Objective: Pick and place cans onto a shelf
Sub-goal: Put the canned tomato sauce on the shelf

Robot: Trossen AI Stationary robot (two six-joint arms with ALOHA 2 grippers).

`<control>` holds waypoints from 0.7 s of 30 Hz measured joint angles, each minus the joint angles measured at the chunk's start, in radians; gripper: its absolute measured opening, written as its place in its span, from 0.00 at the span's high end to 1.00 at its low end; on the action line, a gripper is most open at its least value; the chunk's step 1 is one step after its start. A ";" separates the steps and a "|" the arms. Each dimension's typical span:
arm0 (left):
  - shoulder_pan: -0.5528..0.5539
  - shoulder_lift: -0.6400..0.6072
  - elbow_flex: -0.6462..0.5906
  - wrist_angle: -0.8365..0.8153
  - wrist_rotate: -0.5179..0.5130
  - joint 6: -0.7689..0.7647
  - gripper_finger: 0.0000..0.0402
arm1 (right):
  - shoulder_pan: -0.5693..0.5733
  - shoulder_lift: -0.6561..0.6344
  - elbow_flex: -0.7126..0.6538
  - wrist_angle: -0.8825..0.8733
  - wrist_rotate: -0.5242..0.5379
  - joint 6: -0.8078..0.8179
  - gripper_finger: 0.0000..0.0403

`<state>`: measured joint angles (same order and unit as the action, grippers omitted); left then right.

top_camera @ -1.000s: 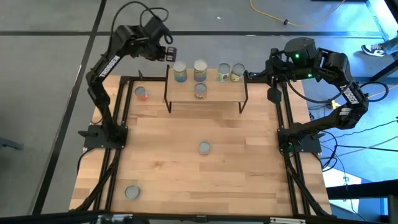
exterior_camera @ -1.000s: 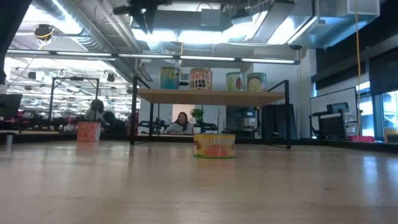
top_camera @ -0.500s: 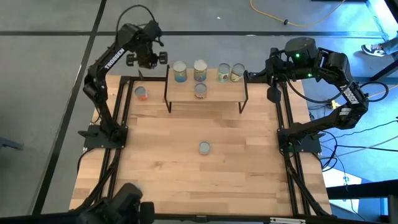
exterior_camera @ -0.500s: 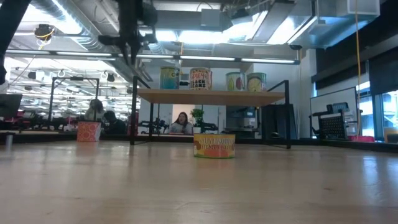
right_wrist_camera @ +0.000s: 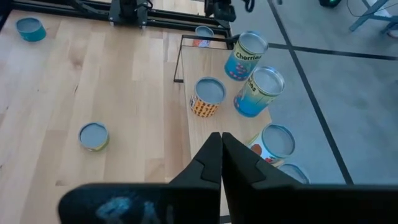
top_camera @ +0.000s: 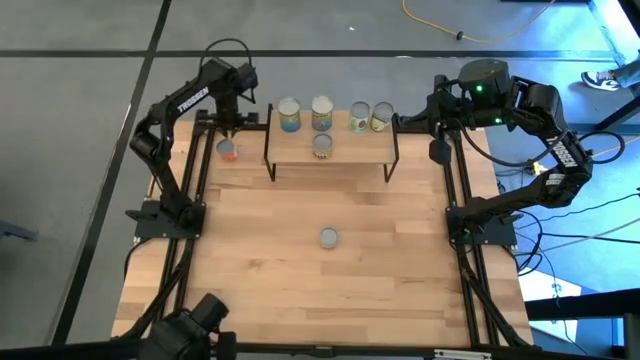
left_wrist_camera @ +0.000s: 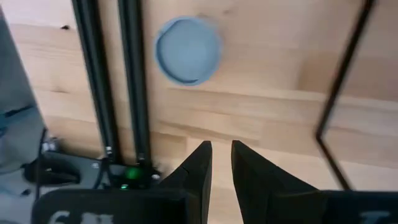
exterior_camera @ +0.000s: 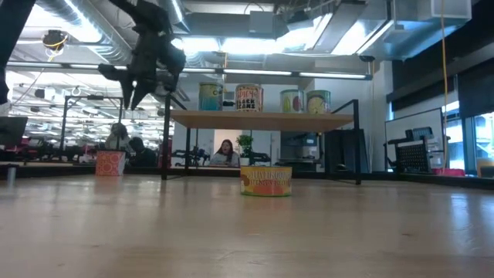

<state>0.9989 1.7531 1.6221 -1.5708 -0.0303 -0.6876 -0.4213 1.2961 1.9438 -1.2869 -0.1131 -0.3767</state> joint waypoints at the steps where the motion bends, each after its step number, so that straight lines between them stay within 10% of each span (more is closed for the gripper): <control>1: 0.003 0.000 -0.017 0.003 -0.006 0.009 0.87 | 0.000 0.000 0.000 0.002 0.000 0.000 0.99; 21: 0.038 0.000 -0.241 0.169 0.015 0.003 0.87 | 0.000 0.000 0.000 0.019 -0.001 -0.003 0.99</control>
<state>1.0374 1.7531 1.3809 -1.4017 -0.0152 -0.6848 -0.4212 1.2961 1.9438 -1.2677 -0.1137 -0.3794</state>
